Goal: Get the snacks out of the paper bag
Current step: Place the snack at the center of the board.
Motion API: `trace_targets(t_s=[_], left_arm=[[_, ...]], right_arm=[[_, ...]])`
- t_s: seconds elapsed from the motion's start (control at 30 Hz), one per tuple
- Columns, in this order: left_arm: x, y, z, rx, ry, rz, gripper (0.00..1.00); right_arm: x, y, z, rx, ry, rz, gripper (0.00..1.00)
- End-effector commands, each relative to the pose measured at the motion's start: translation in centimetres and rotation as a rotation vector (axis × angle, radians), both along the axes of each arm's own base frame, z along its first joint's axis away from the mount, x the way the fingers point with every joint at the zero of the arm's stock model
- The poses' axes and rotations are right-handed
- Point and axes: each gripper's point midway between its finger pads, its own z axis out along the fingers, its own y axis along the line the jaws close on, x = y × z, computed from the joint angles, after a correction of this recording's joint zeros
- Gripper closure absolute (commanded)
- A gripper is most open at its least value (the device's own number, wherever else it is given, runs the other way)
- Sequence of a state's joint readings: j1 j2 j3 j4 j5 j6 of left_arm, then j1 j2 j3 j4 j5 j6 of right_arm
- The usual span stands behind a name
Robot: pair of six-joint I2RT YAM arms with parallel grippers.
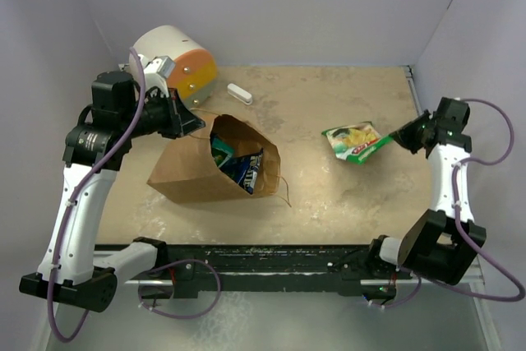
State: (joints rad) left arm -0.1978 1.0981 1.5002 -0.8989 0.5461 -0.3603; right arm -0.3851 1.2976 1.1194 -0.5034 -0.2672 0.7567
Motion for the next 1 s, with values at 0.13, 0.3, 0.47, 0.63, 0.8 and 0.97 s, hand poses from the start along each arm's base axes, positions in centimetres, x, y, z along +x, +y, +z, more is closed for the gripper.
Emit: trace_targets(t_s=[0.13,0.3,0.47,0.63,0.8,0.97], left_arm=[[-0.2,-0.4,1.2,-0.048,-0.014,0.003,1.0],[-0.7,-0.6,1.3,-0.066,0.001,-0.002,1.0],[-1.7,-0.9,0.0,-0.096,0.056,-0.009,1.0],[-2.8,-1.4,-1.0,-0.151,0.124,-0.017,1.0],[-3.6,-1.8,-1.2,-0.2,0.169,-0.018,1.0],[-3.8,-2.3,-0.7,-0.226,0.198,-0.04,1.0]], right_arm=[[-8.6,-1.4,-8.4,-0.113,0.345,-0.077,0.99],[-11.7,-1.9,-9.7,-0.141,0.461,-0.151,0.87],[-11.2,-1.7,-7.5,-0.179,0.38,-0.076,0.77],[-10.5,-1.6,-5.6,-0.241,0.326,0.038,0.68],[-11.4,0.3,-5.9,-0.184,0.324,0.084,0.63],[-13.2,3.8,-5.8,-0.151,0.311,0.169,0.55]])
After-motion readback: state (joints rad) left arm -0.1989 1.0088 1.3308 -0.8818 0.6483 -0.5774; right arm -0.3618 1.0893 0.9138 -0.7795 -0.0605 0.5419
